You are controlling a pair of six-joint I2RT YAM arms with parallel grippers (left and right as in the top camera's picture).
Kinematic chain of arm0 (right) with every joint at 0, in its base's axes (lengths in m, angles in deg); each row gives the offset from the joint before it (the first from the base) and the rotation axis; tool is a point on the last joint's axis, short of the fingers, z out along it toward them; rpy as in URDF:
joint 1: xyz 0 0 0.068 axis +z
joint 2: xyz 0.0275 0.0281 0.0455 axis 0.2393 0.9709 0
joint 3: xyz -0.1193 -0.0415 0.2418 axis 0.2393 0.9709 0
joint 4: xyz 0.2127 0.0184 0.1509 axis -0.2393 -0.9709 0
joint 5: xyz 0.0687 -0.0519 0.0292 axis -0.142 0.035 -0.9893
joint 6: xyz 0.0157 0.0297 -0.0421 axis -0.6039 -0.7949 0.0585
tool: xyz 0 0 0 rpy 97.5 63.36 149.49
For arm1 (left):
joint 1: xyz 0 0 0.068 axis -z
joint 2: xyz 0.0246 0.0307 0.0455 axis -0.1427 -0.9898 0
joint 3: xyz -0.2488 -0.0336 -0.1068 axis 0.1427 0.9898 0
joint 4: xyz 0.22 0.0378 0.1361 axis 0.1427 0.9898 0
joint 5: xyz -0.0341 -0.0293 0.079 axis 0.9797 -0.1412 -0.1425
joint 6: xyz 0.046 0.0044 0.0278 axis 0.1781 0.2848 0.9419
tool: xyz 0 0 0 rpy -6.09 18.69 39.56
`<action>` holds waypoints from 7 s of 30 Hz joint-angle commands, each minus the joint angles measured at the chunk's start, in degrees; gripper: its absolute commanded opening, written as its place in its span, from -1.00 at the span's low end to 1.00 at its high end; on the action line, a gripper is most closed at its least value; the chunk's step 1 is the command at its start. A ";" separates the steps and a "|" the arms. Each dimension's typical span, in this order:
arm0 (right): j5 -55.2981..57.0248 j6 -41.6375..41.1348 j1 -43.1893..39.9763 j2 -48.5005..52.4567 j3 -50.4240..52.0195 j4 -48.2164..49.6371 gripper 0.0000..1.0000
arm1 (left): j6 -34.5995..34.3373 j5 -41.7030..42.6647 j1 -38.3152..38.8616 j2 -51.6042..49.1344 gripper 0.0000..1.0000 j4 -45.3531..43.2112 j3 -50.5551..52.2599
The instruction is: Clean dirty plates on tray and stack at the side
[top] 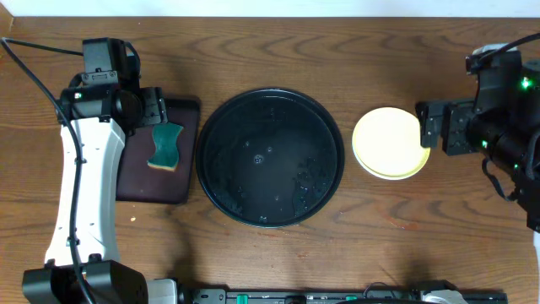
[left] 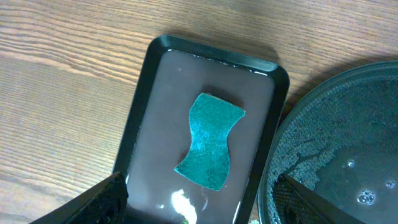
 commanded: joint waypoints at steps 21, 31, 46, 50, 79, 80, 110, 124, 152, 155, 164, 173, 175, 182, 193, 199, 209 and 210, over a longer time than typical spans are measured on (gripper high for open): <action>-2.64 0.09 -8.55 -45.75 68.89 51.28 0.99 | -0.44 -0.26 -0.04 -0.33 0.52 0.20 -0.26; -3.69 0.07 -8.41 -62.88 89.90 63.78 0.99 | -0.46 -0.26 -0.04 -0.33 0.51 0.20 -0.26; -4.63 -0.15 -8.11 -69.02 101.94 70.47 0.99 | -0.44 -0.26 -0.04 -0.33 0.52 0.20 -0.26; -5.66 -0.17 -8.11 -68.63 101.92 68.94 0.98 | -0.44 -0.26 -0.04 -0.33 0.52 0.20 -0.26; -5.62 -0.15 -8.11 -68.06 101.92 68.98 0.99 | -0.44 -0.26 -0.04 -0.22 0.52 0.20 0.11; -5.60 -0.15 -8.11 -68.06 101.92 68.98 0.99 | -0.44 -0.26 -0.04 0.11 0.52 0.17 0.48; -5.62 -0.15 -8.11 -68.06 101.92 68.98 0.98 | 2.38 5.57 3.32 70.88 0.53 -48.61 67.38; -5.62 -0.13 -8.11 -68.06 101.92 68.98 0.99 | 3.56 5.55 4.44 87.43 0.52 -52.48 82.60; -5.62 -0.13 -8.11 -68.06 101.92 69.00 0.98 | 5.18 5.16 4.48 87.65 0.52 -48.85 82.88; -5.62 -0.15 -8.11 -68.06 101.92 68.98 0.98 | 5.18 5.16 4.48 87.65 0.53 -48.85 82.88; -5.60 -0.13 -8.11 -68.06 101.92 68.98 0.98 | 5.18 5.16 4.48 87.65 0.53 -48.85 82.88; -5.60 -0.13 -8.11 -68.06 101.92 68.98 0.99 | 5.18 5.16 4.48 87.65 0.53 -48.85 82.88; -5.62 -0.13 -8.11 -68.06 101.92 69.00 0.98 | 5.18 5.16 4.48 87.65 0.53 -48.85 82.88; -5.62 -0.15 -8.11 -68.06 101.92 68.98 0.98 | 5.18 5.16 4.48 87.65 0.53 -48.85 82.88; -5.60 -0.15 -8.11 -68.06 101.92 68.98 0.98 | 5.18 5.16 4.48 87.65 0.52 -48.85 82.88; -5.60 -0.15 -8.11 -68.06 101.92 69.00 0.99 | 5.18 5.16 4.48 87.65 0.52 -48.85 82.88; -5.62 -0.15 -8.11 -68.06 101.92 68.98 0.98 | 5.18 5.16 4.48 87.65 0.53 -48.85 82.88; -5.62 -0.15 -8.11 -68.06 101.92 68.98 0.99 | 5.18 5.16 4.48 87.65 0.52 -48.85 82.88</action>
